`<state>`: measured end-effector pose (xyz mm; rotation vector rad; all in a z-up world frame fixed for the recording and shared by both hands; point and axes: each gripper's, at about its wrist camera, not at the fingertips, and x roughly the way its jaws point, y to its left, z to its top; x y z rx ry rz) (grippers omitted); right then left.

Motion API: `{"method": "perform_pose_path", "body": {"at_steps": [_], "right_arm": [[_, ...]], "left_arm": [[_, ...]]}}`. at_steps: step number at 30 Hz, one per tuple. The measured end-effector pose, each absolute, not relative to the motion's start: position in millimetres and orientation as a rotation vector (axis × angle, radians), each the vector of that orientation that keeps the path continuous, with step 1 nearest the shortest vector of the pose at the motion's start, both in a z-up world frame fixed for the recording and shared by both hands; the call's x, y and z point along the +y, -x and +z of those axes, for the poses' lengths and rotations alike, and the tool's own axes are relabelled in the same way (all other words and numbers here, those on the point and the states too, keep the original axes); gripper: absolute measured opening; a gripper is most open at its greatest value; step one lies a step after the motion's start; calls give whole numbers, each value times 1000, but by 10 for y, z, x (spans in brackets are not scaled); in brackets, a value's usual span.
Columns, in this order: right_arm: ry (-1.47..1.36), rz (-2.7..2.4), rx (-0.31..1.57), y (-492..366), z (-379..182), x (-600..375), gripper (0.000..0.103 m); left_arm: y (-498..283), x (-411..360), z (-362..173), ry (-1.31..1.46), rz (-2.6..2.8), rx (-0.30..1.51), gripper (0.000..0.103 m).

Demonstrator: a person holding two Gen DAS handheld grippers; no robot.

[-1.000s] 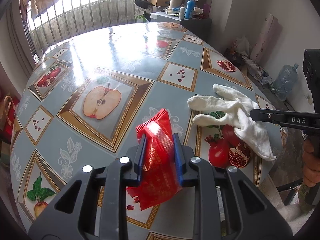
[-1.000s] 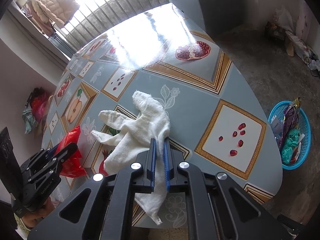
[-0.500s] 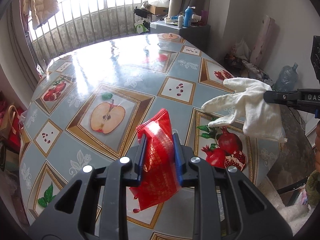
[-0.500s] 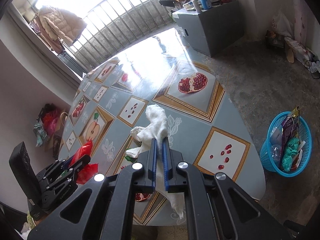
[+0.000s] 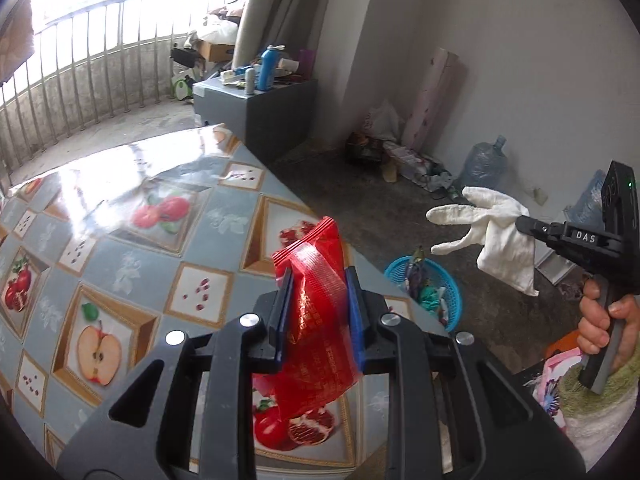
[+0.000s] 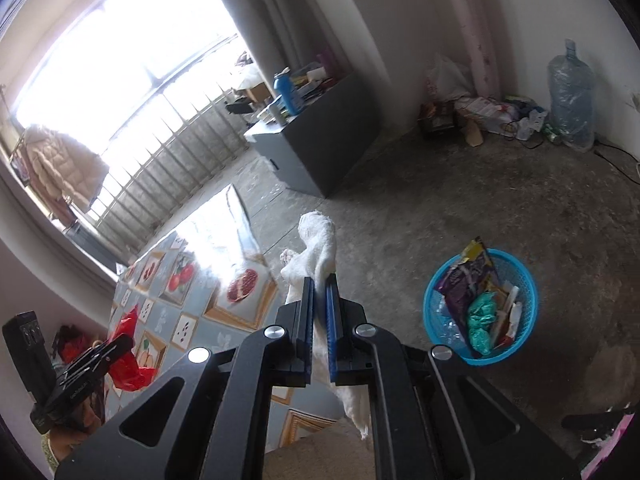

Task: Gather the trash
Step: 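Carry glove and red bag to the blue wastebasket and open both grippers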

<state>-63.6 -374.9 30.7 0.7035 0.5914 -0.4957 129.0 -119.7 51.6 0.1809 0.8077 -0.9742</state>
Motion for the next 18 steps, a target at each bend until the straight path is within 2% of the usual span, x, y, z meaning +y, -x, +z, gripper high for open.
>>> {"method": "perform_pose_path", "body": {"at_steps": [6, 11, 18], "right_arm": [[-818, -665, 568, 1291, -2, -4286, 6], [-903, -768, 611, 1536, -489, -4639, 6], [-1027, -818, 649, 1506, -1159, -5180, 6]], "left_arm": [[-1049, -2298, 432, -248, -1164, 887, 22], [-832, -3272, 50, -305, -1272, 1023, 22], [-595, -4388, -523, -407, -1316, 1122, 23]]}}
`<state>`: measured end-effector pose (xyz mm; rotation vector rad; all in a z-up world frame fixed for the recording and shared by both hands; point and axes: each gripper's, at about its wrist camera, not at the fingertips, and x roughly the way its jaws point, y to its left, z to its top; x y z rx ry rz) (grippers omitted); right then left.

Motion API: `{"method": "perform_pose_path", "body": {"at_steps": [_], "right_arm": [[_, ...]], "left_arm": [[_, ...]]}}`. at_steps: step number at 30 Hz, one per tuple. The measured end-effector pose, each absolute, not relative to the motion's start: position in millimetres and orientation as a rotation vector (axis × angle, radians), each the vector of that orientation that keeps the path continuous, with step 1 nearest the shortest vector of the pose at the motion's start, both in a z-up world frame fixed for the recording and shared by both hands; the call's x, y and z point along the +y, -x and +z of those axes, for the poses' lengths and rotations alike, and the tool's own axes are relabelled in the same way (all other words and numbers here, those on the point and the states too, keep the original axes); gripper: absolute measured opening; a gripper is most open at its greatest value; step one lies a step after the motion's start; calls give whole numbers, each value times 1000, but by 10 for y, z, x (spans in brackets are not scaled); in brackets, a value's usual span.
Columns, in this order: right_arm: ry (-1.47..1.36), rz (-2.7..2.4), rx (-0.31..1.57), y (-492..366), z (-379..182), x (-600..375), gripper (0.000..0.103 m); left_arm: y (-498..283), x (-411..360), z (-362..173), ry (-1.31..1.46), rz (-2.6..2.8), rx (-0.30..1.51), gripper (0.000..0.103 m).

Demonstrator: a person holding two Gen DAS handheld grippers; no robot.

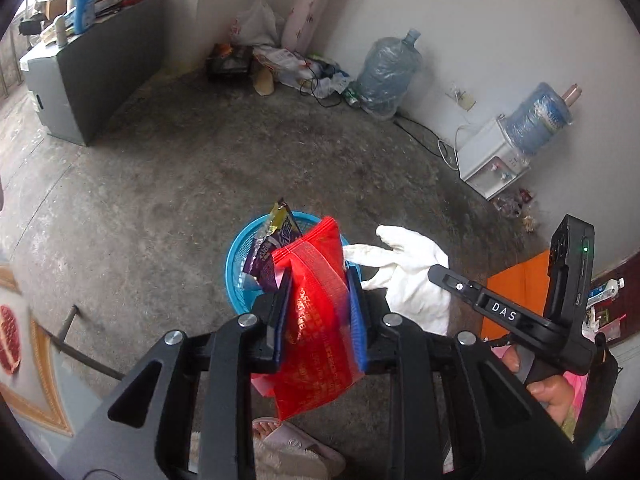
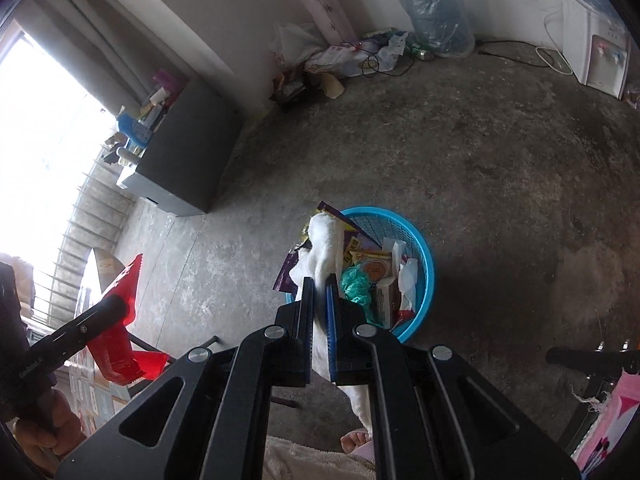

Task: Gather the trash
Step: 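Carry glove and red bag to the blue wastebasket and open both grippers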

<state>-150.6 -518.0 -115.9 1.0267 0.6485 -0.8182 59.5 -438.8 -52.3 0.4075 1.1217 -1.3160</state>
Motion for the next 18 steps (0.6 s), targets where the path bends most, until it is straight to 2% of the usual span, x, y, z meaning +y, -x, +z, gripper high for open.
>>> {"method": "perform_pose_path", "body": {"at_steps": [5, 6, 7, 8, 9, 10, 12, 14, 18], "right_arm": [[-1110, -825, 636, 1364, -1619, -5556, 9], [-1140, -826, 628, 1332, -1760, -5634, 9], [-1162, -834, 625, 1298, -1897, -5694, 9], [-1193, -835, 635, 1244, -2093, -5771, 19], [-1233, -821, 650, 1209, -2302, -5833, 36], [-1283, -814, 673, 1185, -2513, -5896, 41], [-1357, -852, 723, 1214, -2806, -5925, 42], [-1373, -857, 702, 1290, -2864, -5885, 42], [-1328, -871, 659, 1459, -2762, -5810, 50]], "left_arm": [[-539, -4920, -872, -460, -1287, 1148, 28], [-539, -5018, -941, -466, -1282, 1145, 32], [-547, -5115, -1042, -480, -1276, 1148, 45], [-562, -5204, -1136, -494, -1262, 1157, 58], [-582, -5283, -1230, -501, -1236, 1166, 62], [-606, -5339, -1332, -507, -1202, 1180, 63], [-663, -5401, -1458, -520, -1147, 1218, 63], [-729, -5336, -1447, -480, -1133, 1227, 63], [-816, -5174, -1302, -431, -1142, 1186, 65]]}}
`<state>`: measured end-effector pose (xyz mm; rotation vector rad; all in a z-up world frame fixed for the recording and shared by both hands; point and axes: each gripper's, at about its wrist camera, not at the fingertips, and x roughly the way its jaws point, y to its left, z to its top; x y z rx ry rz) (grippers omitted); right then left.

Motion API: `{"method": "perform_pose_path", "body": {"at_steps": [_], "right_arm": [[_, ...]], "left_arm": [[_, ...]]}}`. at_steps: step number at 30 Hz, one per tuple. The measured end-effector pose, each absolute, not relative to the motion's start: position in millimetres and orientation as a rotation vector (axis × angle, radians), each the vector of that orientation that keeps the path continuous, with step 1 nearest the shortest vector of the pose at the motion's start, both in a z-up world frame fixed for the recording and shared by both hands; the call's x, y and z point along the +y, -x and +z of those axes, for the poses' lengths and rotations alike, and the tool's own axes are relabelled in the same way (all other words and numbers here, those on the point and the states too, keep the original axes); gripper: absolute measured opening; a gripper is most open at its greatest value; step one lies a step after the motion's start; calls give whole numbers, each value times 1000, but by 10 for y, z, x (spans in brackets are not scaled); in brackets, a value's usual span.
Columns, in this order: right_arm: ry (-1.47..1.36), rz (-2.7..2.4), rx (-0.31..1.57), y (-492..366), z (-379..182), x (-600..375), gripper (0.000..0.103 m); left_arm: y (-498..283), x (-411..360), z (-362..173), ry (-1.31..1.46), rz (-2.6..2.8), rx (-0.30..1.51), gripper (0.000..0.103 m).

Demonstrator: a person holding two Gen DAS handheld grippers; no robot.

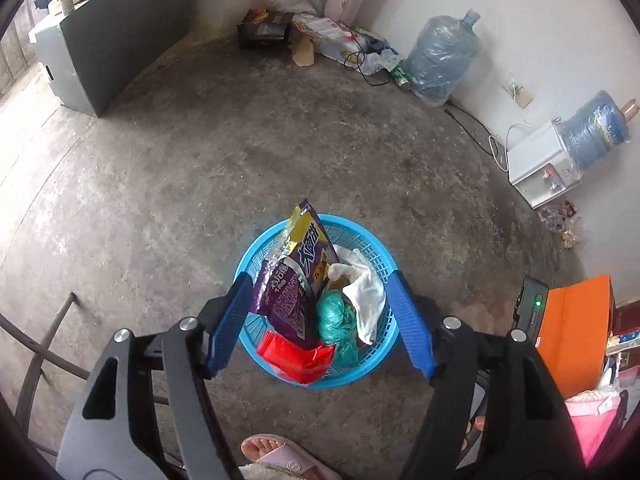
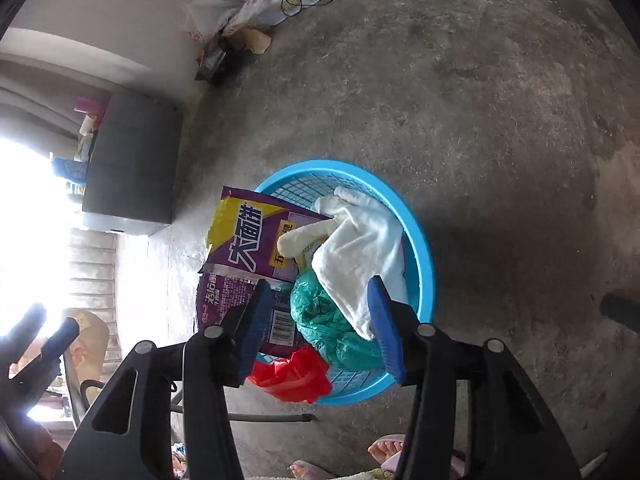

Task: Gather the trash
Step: 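Carry glove and red bag to the blue wastebasket and open both grippers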

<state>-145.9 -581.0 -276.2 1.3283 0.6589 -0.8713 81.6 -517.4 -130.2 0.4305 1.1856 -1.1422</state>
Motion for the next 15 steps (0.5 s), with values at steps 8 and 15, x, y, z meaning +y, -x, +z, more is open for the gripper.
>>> {"method": "perform_pose_path", "body": {"at_steps": [8, 15], "right_arm": [[-1188, -875, 604, 1648, -2228, -5716, 50], [-954, -705, 604, 1438, -1583, -5241, 54]], "left_arm": [[-896, -4638, -599, -298, -1160, 1063, 68], [-821, -3790, 71, -227, -1158, 925, 74]]}}
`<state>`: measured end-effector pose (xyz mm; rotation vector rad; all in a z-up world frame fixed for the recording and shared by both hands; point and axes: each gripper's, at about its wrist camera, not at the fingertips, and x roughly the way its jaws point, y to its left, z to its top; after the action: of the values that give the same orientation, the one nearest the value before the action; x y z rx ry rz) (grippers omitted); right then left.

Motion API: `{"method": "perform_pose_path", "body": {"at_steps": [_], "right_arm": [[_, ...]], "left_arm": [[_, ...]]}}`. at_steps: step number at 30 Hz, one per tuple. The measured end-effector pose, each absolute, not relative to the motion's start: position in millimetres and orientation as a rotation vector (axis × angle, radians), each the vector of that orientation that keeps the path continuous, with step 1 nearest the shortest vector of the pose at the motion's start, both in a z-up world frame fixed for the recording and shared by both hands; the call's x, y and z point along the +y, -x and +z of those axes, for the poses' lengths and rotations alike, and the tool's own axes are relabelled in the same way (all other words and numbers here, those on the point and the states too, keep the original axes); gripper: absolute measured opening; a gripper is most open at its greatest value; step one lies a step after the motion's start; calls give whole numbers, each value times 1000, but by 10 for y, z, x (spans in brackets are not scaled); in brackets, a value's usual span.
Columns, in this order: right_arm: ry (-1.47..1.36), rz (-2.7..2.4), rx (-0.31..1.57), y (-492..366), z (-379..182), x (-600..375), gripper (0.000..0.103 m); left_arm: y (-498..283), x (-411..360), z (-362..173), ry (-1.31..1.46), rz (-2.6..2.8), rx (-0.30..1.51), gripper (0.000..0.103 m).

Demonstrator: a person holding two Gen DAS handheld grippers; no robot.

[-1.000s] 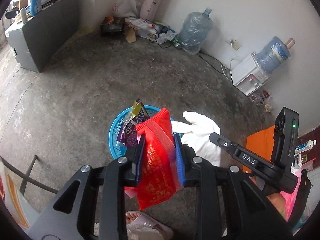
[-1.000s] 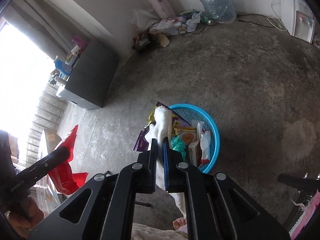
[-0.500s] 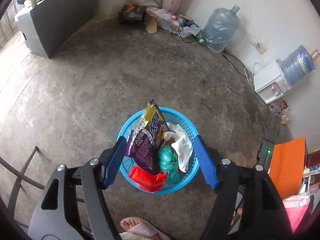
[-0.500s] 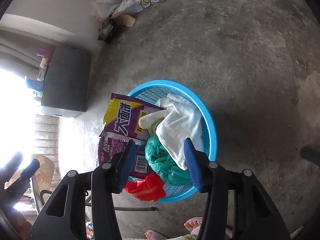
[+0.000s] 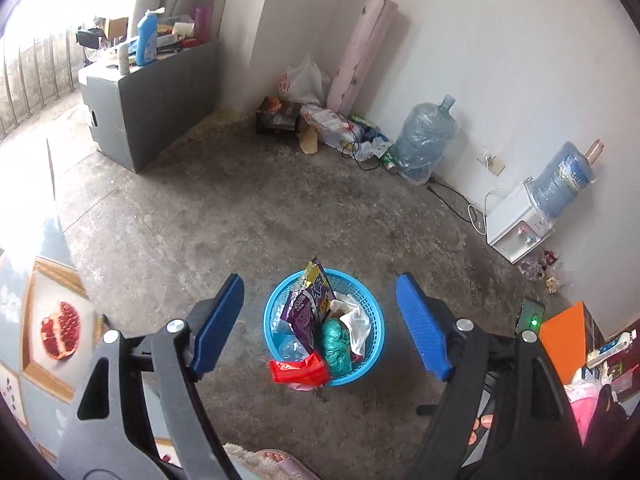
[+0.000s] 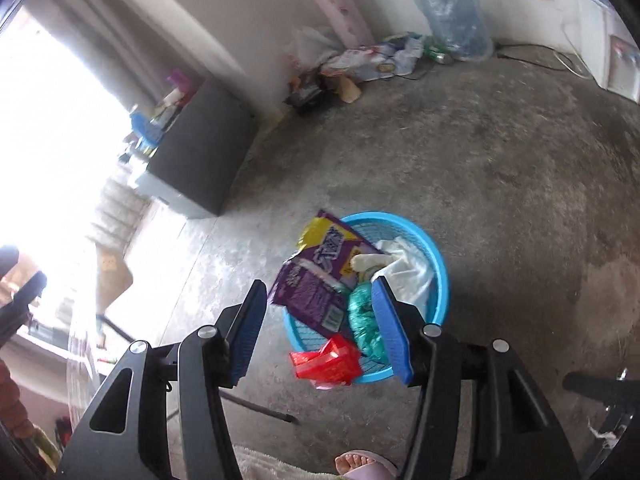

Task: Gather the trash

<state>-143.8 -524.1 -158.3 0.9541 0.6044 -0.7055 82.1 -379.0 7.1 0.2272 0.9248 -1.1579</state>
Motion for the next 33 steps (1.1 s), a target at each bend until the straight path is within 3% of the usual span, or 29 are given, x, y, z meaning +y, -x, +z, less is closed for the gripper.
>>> {"method": "perform_pose_path", "body": {"at_steps": [4, 9, 15, 17, 28, 31, 33], "right_arm": [[-954, -551, 745, 1051, -1814, -4967, 53], [-1056, -507, 988, 539, -2634, -4812, 28], [-1101, -616, 1156, 212, -3384, -4961, 18], [-1138, -618, 1137, 178, -3474, -5040, 6], [-1241, -809, 1213, 313, -3858, -5328, 6], [-1258, -778, 1174, 405, -3696, -5324, 15], [-1218, -765, 1150, 453, -3494, -5299, 34]], "left_arm": [[-829, -3149, 323, -205, -1113, 873, 75], [-909, -2244, 410, -176, -1021, 825, 75], [-1100, -1203, 287, -156, -817, 858, 75], [-1169, -962, 205, -142, -757, 883, 75], [-1319, -492, 43, -43, -649, 929, 75], [-1267, -551, 71, -43, -670, 912, 75], [-1227, -586, 81, -46, -683, 902, 75]]}}
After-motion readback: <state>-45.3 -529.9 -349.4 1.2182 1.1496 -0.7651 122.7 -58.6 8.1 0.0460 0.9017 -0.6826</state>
